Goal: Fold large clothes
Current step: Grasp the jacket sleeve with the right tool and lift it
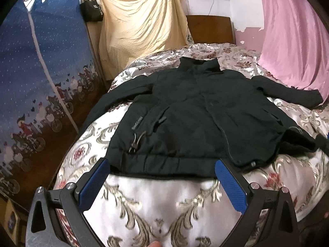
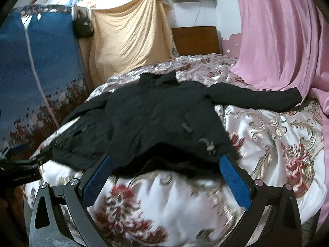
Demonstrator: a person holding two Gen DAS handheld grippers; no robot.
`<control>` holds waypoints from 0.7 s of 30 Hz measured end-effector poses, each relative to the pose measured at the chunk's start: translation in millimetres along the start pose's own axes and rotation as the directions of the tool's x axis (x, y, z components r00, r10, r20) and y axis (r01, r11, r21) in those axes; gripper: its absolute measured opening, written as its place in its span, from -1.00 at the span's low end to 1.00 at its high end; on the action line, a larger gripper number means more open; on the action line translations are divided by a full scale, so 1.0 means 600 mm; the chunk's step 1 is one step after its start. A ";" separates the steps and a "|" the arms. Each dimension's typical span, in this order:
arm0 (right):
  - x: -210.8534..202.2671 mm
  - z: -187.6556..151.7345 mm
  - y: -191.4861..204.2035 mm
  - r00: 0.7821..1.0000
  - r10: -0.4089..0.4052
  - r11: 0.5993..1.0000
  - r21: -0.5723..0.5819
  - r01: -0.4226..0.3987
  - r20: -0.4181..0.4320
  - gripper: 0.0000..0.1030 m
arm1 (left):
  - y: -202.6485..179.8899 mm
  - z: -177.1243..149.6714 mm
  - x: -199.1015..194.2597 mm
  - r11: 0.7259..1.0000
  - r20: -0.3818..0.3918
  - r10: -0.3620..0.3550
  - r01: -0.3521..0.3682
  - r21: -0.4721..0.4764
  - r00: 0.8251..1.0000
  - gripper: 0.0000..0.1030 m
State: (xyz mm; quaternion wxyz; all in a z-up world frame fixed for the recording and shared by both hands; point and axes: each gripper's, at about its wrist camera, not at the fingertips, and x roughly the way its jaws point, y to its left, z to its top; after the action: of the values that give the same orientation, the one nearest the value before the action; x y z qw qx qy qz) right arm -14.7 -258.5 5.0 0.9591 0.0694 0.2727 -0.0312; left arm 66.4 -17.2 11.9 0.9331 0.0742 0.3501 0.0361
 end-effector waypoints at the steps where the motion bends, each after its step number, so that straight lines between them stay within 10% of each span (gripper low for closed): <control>1: 0.004 0.010 -0.007 1.000 0.002 1.000 0.008 -0.002 0.003 0.98 | -0.003 0.009 0.006 1.000 -0.005 0.002 -0.002 0.005 1.000 1.00; 10: 0.092 0.102 -0.109 0.999 -0.003 0.994 0.105 0.008 -0.050 0.98 | -0.064 0.086 0.074 0.994 -0.041 0.053 -0.049 0.102 0.998 1.00; 21: 0.229 0.192 -0.287 0.979 -0.117 0.971 0.188 0.149 -0.168 0.98 | -0.209 0.188 0.195 0.961 -0.079 -0.060 0.079 0.265 0.995 1.00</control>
State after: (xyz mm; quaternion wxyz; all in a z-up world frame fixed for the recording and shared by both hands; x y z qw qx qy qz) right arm 145.1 -449.2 9.3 0.9187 0.1489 0.3464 -0.1172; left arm 230.4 -139.6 -0.4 0.9023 0.1859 0.3867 -0.0419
